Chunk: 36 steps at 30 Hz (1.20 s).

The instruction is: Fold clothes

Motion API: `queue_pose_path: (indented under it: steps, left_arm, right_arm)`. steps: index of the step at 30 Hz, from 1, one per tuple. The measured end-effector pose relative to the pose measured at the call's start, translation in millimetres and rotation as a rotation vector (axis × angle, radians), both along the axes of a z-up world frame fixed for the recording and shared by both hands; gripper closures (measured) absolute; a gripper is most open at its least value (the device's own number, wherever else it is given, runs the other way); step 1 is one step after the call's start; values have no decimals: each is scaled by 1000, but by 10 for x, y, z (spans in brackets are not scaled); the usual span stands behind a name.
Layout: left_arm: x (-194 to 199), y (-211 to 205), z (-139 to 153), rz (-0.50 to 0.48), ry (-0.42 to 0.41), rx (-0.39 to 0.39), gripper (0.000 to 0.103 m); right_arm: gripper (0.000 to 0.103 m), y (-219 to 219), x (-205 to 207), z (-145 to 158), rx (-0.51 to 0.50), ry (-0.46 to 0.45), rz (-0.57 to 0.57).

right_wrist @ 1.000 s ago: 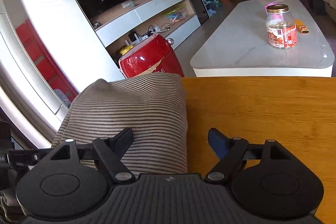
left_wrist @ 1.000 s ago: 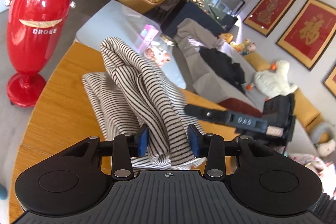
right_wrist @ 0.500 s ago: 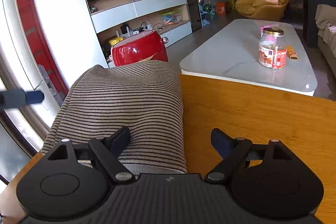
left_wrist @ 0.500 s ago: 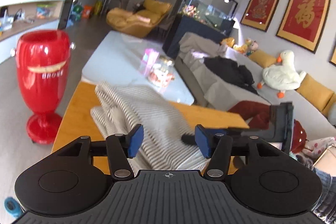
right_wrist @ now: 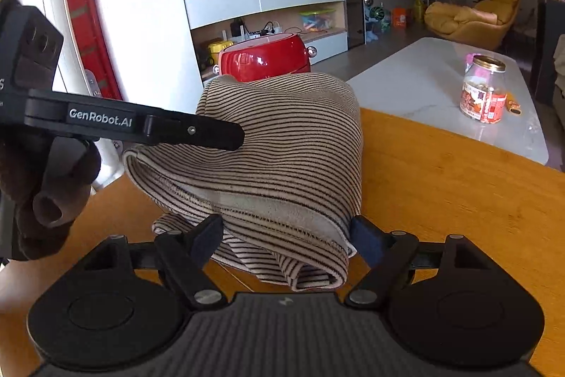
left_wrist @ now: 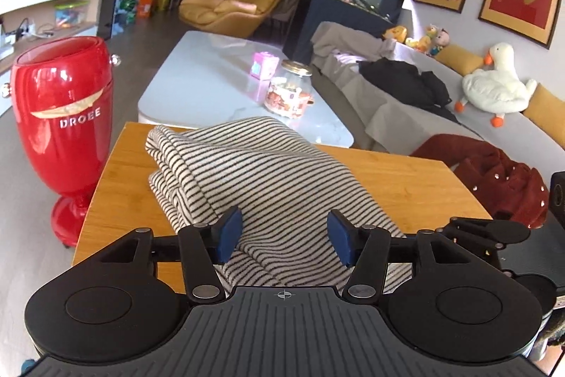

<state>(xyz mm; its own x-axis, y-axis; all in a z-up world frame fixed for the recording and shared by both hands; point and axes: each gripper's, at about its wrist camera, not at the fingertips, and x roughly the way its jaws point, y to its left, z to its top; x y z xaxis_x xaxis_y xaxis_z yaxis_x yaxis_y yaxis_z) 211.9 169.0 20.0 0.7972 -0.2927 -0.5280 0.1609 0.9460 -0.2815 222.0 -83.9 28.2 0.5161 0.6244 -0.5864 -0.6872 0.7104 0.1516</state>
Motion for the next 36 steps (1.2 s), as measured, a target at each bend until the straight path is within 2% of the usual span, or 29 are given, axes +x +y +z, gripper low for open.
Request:
queue_pose_path:
  steps: [3, 6, 10, 15, 21, 25, 28, 30, 33, 36]
  left_arm:
    - [12, 41, -12, 2, -5, -4, 44]
    - [57, 95, -39, 3, -10, -26, 44]
    - [112, 127, -55, 3, -20, -44, 44]
    - [113, 118, -79, 0, -29, -49, 44]
    - [121, 99, -65, 4, -27, -34, 44]
    - [123, 117, -71, -1, -30, -39, 44]
    - [127, 135, -78, -7, -33, -40, 43]
    - [126, 146, -82, -10, -31, -47, 43]
    - [114, 163, -96, -18, -35, -43, 43]
    - [116, 184, -98, -24, -34, -50, 43]
  right_arm:
    - [24, 7, 18, 91, 39, -20, -8]
    - [24, 57, 79, 141, 33, -29, -7]
    - [23, 126, 166, 11, -5, -2, -19]
    - [18, 56, 218, -148, 46, 70, -57]
    - [14, 88, 133, -177, -29, 32, -68]
    - [14, -136, 209, -12, 144, 101, -71]
    - [13, -263, 474, 102, 275, 184, -93]
    - [10, -212, 716, 100, 300, 226, -81]
    - [10, -87, 1090, 51, 317, 254, -125]
    - [10, 57, 1456, -124, 343, 405, -127]
